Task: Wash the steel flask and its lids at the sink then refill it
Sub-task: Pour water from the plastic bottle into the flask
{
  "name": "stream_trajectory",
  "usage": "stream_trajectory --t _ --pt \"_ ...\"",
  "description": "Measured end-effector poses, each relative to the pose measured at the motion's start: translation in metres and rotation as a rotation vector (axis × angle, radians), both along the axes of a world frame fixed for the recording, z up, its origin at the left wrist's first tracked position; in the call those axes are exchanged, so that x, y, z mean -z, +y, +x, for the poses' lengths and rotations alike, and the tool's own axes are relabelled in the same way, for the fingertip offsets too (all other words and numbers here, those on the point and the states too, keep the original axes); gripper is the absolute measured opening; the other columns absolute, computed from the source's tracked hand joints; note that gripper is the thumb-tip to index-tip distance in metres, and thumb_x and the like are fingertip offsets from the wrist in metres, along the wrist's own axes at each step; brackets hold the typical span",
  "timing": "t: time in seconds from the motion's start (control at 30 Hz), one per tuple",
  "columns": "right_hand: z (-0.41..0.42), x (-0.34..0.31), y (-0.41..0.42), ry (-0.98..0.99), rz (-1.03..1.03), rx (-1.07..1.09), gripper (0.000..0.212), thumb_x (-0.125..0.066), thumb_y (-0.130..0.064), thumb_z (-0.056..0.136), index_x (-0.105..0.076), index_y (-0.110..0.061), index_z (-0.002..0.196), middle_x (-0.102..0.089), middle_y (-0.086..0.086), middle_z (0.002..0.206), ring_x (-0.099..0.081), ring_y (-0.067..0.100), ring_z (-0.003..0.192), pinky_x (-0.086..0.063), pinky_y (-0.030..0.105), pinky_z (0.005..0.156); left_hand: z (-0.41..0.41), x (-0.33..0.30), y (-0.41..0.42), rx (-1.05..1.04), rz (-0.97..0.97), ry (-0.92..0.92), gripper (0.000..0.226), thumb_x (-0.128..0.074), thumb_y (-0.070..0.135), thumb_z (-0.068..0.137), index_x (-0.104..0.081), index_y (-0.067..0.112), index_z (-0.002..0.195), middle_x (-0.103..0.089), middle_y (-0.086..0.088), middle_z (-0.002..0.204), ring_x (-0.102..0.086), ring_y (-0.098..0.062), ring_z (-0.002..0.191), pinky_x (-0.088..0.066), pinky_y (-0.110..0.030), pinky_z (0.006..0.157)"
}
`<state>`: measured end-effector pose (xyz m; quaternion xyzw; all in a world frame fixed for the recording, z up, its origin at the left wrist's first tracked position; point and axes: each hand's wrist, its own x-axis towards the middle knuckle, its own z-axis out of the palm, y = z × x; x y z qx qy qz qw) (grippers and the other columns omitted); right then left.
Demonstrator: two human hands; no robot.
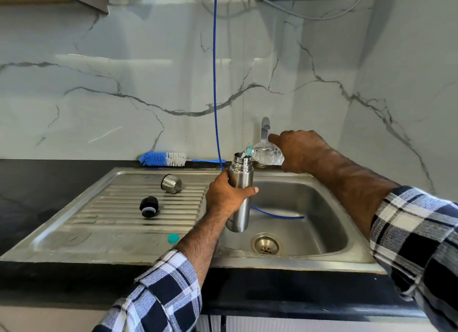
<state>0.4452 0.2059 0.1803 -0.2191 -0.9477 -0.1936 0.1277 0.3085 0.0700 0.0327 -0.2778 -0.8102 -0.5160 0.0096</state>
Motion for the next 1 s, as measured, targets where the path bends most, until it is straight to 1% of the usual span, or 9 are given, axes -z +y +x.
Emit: stream_trajectory --t 0.23,0.3,0.43,0.53,0.67,0.83,0.9,1.0 --pt "-0.0021 -0.0018 -0.0042 0.016 0.014 -0.031 0.069 -0.072 -0.052 0.088 -0.043 -0.031 0.148 -0.067 0.001 0.118 -0.069 0.027 0.102 -0.052 0.041 0.079 -0.0014 -0.0020 -0.0032 -0.006 -0.009 -0.008 0.069 -0.095 0.065 0.055 -0.066 0.032 0.108 -0.072 0.017 0.096 -0.071 -0.009 0.088 -0.064 -0.042 0.087" --pt "-0.0033 -0.0010 -0.0052 0.014 0.018 -0.033 0.068 -0.073 -0.049 0.088 -0.044 -0.031 0.147 -0.067 0.002 0.117 -0.069 0.028 0.101 -0.054 0.042 0.081 -0.0035 0.0005 -0.0045 -0.014 -0.008 -0.017 0.069 -0.095 0.065 0.054 -0.066 0.033 0.108 -0.072 0.017 0.095 -0.071 -0.009 0.088 -0.064 -0.042 0.086" --pt "-0.0047 -0.0010 -0.0047 0.021 0.012 -0.017 0.068 -0.072 -0.039 0.087 -0.043 -0.032 0.148 -0.067 0.002 0.120 -0.069 0.029 0.103 -0.051 0.041 0.079 -0.0062 0.0024 -0.0015 -0.024 0.010 -0.021 0.068 -0.095 0.065 0.053 -0.065 0.033 0.104 -0.073 0.017 0.093 -0.071 -0.007 0.085 -0.064 -0.042 0.084" --pt "-0.0041 -0.0010 -0.0048 0.026 0.012 -0.022 0.069 -0.073 -0.038 0.087 -0.043 -0.033 0.149 -0.068 0.002 0.119 -0.069 0.028 0.102 -0.053 0.041 0.080 -0.0049 0.0018 -0.0006 -0.023 0.019 -0.021 0.064 -0.097 0.060 0.056 -0.065 0.031 0.103 -0.072 0.015 0.093 -0.070 -0.007 0.084 -0.064 -0.041 0.083" --pt "-0.0043 -0.0034 -0.0039 0.011 0.030 -0.020 0.070 -0.074 -0.039 0.087 -0.043 -0.033 0.149 -0.068 0.001 0.119 -0.069 0.027 0.103 -0.054 0.042 0.082 -0.0049 0.0034 0.0002 -0.025 0.023 -0.023 0.065 -0.097 0.061 0.056 -0.065 0.032 0.105 -0.073 0.016 0.094 -0.071 -0.007 0.086 -0.064 -0.041 0.084" --pt "-0.0040 -0.0057 -0.0026 0.034 0.037 -0.029 0.069 -0.072 -0.038 0.089 -0.042 -0.032 0.152 -0.068 0.002 0.122 -0.069 0.028 0.105 -0.049 0.038 0.077 -0.0053 0.0009 0.0017 -0.024 0.038 -0.018 0.063 -0.098 0.057 0.057 -0.066 0.031 0.104 -0.073 0.016 0.093 -0.070 -0.007 0.085 -0.063 -0.041 0.085" --pt "-0.0037 -0.0075 -0.0034 0.033 0.035 -0.033 0.071 -0.073 -0.041 0.089 -0.041 -0.032 0.152 -0.068 0.002 0.122 -0.069 0.027 0.105 -0.052 0.039 0.080 -0.0051 -0.0006 0.0022 -0.024 0.039 -0.016 0.063 -0.098 0.058 0.057 -0.065 0.031 0.103 -0.072 0.017 0.093 -0.070 -0.006 0.085 -0.063 -0.041 0.085" --pt "-0.0023 -0.0091 -0.0047 0.033 0.034 -0.044 0.072 -0.074 -0.053 0.088 -0.043 -0.032 0.150 -0.069 0.002 0.120 -0.070 0.027 0.104 -0.055 0.041 0.084 -0.0044 -0.0015 0.0019 -0.020 0.039 -0.022 0.061 -0.098 0.059 0.056 -0.064 0.033 0.100 -0.071 0.018 0.091 -0.069 -0.004 0.084 -0.063 -0.040 0.084"
